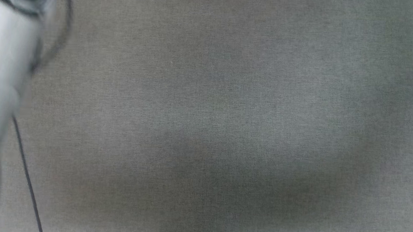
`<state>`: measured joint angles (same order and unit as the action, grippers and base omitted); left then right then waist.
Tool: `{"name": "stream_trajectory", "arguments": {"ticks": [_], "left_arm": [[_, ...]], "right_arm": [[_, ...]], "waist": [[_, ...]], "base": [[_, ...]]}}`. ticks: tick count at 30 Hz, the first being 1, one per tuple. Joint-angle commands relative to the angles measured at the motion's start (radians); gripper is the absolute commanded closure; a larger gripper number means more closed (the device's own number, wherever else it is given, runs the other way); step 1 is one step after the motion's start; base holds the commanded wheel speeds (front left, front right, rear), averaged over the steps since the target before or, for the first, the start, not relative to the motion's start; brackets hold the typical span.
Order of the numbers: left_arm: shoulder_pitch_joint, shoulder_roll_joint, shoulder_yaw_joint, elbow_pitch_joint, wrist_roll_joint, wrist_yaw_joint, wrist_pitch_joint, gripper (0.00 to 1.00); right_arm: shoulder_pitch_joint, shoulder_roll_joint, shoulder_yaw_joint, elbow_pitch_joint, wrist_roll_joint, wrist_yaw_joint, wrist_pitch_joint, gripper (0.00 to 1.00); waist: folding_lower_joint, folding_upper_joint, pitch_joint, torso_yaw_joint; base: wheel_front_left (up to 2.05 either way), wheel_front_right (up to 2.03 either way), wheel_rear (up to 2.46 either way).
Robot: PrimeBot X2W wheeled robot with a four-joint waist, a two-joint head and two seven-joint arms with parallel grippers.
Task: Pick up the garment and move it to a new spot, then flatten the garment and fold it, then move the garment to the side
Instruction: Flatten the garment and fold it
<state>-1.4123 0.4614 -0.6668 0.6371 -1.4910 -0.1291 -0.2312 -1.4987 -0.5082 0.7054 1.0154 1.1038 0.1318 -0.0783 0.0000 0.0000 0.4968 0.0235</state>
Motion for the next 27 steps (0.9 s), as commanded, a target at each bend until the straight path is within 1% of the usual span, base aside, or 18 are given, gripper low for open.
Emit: {"name": "stream_trajectory", "arguments": {"ticks": [1,3,5,8,12,16,18,20,25,27], "left_arm": [[0.061,0.005,0.005,-0.048,-0.025,-0.002,-0.012,1.0],[0.169,0.022,0.003,-0.118,-0.052,-0.002,-0.016,1.0],[0.274,0.044,-0.017,-0.188,-0.05,-0.002,-0.019,1.0],[0.428,0.078,-0.038,-0.309,-0.067,-0.002,-0.023,1.0],[0.631,0.108,-0.049,-0.45,-0.095,-0.002,-0.029,1.0],[0.787,0.143,-0.085,-0.533,-0.058,-0.002,-0.032,1.0],[0.856,0.15,-0.095,-0.568,-0.045,-0.002,-0.033,1.0],[0.921,0.17,-0.1,-0.599,-0.025,-0.002,-0.033,1.0],[1.091,0.19,-0.049,-0.687,0.0,-0.002,-0.034,1.0],[1.162,0.207,-0.019,-0.72,0.016,-0.002,-0.034,1.0]], "right_arm": [[0.05,-0.029,0.012,-0.031,0.015,-0.002,0.008,1.0],[0.137,-0.043,0.027,-0.091,0.046,-0.002,0.019,1.0],[0.226,-0.071,0.046,-0.165,0.08,-0.002,0.04,1.0],[0.362,-0.136,0.058,-0.275,0.144,-0.002,0.074,1.0],[0.558,-0.224,0.06,-0.427,0.231,-0.001,0.096,1.0],[0.735,-0.315,0.052,-0.571,0.3,-0.001,0.099,1.0],[0.817,-0.352,0.053,-0.639,0.322,-0.001,0.091,1.0],[0.89,-0.389,0.05,-0.697,0.341,-0.001,0.084,1.0],[1.061,-0.481,0.042,-0.823,0.383,-0.001,0.06,1.0],[1.122,-0.517,0.037,-0.873,0.403,-0.001,0.047,1.0]], "waist": [[0.0,0.0,-0.001,0.005],[0.0,0.0,-0.002,0.009],[0.0,0.0,-0.009,0.013],[0.0,0.0,-0.029,0.018],[0.0,0.0,-0.066,0.025],[0.0,0.0,-0.098,0.029],[0.0,0.0,-0.115,0.029],[0.0,0.0,-0.131,0.029],[0.0,0.0,-0.162,0.032],[0.0,0.0,-0.17,0.032]], "base": [[0.0,0.0,0.0],[0.0,0.0,0.0],[0.0,0.0,0.0],[0.0,0.0,0.0],[0.0,0.0,0.0],[0.0,0.0,0.0],[0.0,0.0,0.0],[0.0,0.0,0.0],[0.0,0.0,0.0],[0.0,0.0,0.0]]}}
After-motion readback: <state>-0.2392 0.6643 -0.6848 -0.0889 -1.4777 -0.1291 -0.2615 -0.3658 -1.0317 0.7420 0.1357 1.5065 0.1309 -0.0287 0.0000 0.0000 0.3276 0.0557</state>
